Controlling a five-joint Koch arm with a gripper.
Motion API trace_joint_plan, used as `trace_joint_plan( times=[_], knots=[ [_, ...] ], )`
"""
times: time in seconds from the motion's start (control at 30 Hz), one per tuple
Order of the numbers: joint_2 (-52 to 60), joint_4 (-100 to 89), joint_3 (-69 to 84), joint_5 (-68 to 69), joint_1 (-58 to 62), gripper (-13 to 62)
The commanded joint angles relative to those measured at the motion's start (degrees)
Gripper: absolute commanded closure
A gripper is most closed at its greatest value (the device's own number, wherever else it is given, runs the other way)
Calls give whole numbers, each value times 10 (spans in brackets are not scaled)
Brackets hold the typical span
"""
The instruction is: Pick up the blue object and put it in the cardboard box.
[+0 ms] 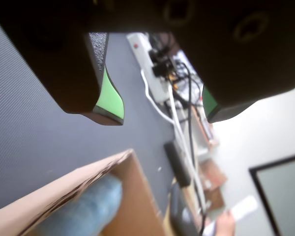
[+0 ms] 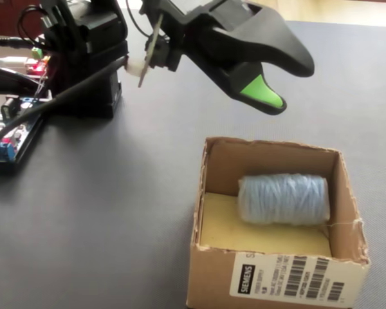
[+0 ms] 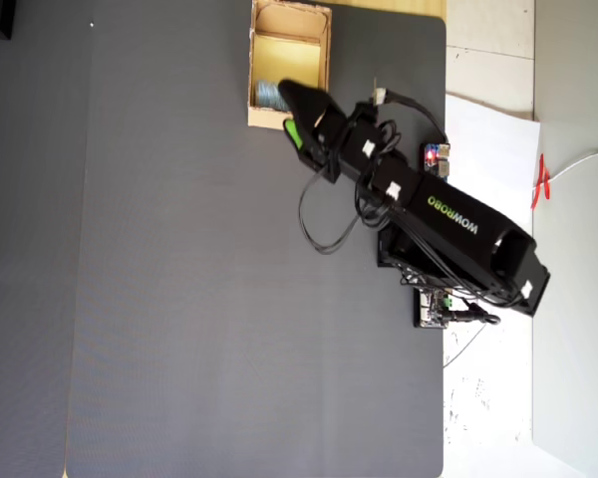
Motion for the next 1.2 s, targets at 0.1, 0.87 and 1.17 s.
trace_joint_plan(
  times=[0.1,0.87,1.17],
  knots=[
    [57,-110,35,60,-64,169],
    [165,-189,317,131,-276,154],
    [165,-104,352,129,-293,153]
  ],
)
